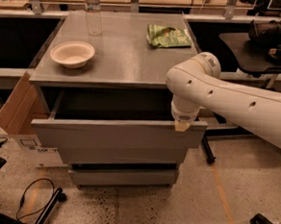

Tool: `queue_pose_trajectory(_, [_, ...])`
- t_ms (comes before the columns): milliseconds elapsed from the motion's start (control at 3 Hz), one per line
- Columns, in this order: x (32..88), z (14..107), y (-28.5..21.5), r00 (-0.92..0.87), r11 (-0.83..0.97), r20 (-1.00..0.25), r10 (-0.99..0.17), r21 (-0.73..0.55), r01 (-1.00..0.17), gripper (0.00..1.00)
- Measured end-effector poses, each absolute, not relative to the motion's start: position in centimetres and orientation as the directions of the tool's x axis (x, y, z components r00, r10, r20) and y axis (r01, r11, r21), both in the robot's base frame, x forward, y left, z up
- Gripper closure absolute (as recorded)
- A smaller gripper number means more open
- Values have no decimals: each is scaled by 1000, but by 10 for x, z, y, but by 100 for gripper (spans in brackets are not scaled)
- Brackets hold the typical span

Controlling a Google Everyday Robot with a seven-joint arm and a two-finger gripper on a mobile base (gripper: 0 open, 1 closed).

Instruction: Open top drawer

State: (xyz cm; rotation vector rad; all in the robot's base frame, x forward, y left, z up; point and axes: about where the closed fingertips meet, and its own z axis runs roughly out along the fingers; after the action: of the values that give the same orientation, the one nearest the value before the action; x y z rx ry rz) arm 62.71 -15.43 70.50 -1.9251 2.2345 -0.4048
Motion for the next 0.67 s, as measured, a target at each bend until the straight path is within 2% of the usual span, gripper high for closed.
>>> queue_pose_trajectory(667, [626, 703, -155, -156, 133, 54, -986, -305, -943, 35])
